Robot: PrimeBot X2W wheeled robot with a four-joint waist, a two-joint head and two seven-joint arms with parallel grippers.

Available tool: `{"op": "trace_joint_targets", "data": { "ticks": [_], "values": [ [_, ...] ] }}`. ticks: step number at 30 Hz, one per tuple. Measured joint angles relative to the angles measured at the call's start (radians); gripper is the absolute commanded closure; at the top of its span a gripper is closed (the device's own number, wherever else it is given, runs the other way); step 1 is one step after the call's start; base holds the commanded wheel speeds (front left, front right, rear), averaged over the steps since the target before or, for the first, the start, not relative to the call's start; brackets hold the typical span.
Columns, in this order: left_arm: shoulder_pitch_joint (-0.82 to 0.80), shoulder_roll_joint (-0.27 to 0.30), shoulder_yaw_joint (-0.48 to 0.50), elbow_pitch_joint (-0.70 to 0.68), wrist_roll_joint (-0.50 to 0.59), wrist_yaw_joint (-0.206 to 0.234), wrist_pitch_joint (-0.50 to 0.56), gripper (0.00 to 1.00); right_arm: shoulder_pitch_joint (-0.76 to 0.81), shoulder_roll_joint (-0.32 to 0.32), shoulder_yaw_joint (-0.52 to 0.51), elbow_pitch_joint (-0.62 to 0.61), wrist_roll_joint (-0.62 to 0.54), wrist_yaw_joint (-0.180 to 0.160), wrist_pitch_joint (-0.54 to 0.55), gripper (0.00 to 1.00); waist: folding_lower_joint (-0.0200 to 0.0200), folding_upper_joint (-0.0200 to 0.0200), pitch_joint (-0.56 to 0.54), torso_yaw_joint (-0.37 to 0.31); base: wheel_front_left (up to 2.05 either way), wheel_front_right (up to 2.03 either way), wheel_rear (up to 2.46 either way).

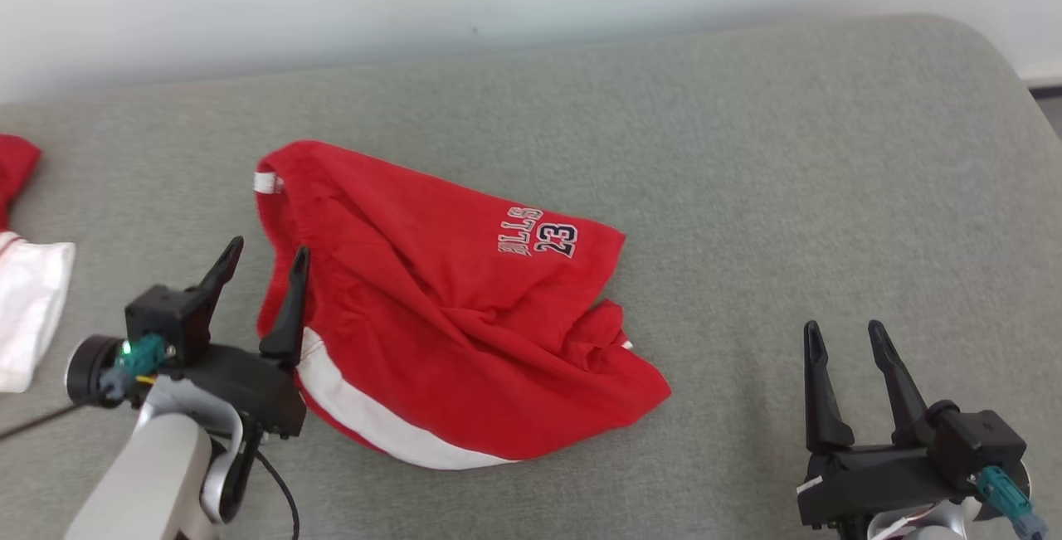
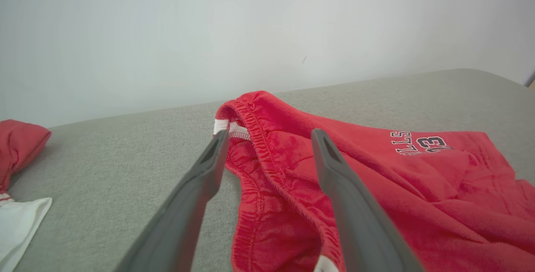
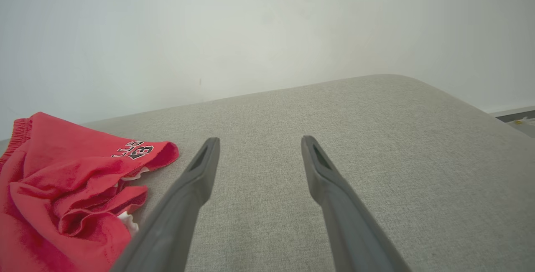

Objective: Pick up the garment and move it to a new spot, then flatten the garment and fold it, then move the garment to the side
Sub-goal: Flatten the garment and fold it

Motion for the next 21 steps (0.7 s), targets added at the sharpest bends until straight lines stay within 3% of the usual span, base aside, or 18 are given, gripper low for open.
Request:
{"op": "trace_joint_targets", "data": {
  "ticks": [9,21],
  "values": [
    [0.179,-0.006,0.127,-0.242,0.058,0.088,-0.016,0.0,0.03,0.0,-0.005,0.004,-0.016,0.0,0.0,0.0,-0.0001,-0.0001,-0.073,0.058,0.0,0.0,0.0],
    [0.467,-0.1,0.324,-0.519,0.24,0.123,-0.016,0.0,0.063,0.0,-0.002,0.02,-0.034,0.0,0.0,0.0,-0.0001,-0.0002,-0.124,0.117,0.0,0.0,0.0]
  ]
}}
